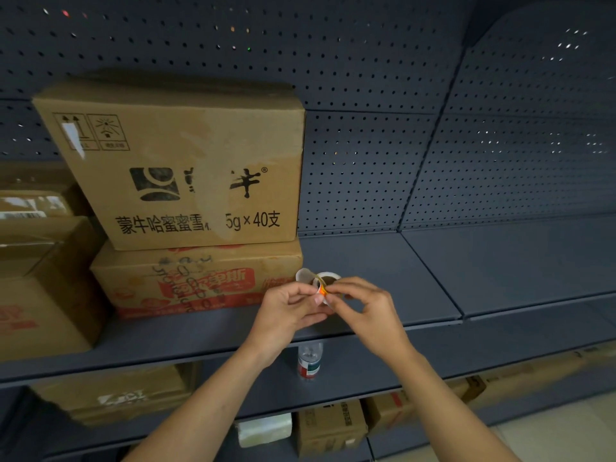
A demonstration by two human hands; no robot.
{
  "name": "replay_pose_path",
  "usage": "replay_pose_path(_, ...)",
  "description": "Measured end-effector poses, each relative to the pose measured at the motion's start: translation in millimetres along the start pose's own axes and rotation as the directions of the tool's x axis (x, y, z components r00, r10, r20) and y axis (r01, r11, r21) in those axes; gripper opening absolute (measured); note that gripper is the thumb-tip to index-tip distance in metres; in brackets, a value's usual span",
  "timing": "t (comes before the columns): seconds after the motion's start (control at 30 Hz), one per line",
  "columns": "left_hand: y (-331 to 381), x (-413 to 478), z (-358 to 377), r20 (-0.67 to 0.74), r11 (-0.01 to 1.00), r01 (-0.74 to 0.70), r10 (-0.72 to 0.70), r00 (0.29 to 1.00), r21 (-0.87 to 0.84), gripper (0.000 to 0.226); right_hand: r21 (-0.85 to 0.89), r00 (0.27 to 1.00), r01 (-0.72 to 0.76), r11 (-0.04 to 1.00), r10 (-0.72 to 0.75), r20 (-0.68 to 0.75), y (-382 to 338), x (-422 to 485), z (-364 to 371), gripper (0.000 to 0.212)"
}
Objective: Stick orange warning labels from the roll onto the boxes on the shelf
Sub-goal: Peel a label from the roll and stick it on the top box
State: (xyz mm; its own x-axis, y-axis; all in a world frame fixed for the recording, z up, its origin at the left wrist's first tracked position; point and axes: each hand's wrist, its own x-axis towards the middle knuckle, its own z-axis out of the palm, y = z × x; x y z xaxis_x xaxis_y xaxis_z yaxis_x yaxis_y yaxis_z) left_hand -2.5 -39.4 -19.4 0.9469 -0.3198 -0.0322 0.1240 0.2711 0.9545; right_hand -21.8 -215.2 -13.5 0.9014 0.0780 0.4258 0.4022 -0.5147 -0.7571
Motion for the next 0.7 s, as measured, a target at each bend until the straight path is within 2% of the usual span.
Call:
replay_pose_path(0.2,2.1,-1.0,-10.1,-0.005,0.996,-0.037,0.038,0.999,0.084,0.008,0.020,0.996,0.010,1.000,-0.011,0.085,-0.6,2.7,2.8,0.014)
replay_pose_path(0.4,3.2,-4.1,-13.5,0.027,0.983,-0.058,0.054,0.998,0.176,0.008,-0.004,0.995,-0.029,1.000,0.029,0.100,-1.5,-2.2,5.2,0.012)
replay_pose_path(0.57,3.5,-9.5,-15.0,0.031,0.968,-0.058,0.052,0.998,0.246,0.009,-0.049,0.997,-0.038,0.998,0.041,0.064,-5.9,-4.8,8.0,0.007)
replay_pose_path(0.7,5.8,-15.0,-18.4,0.012,0.963,-0.044,0.042,0.999,0.266,0.008,-0.058,0.996,-0.085,0.995,0.083,-0.042,-14.5,-2.8,7.4,0.012)
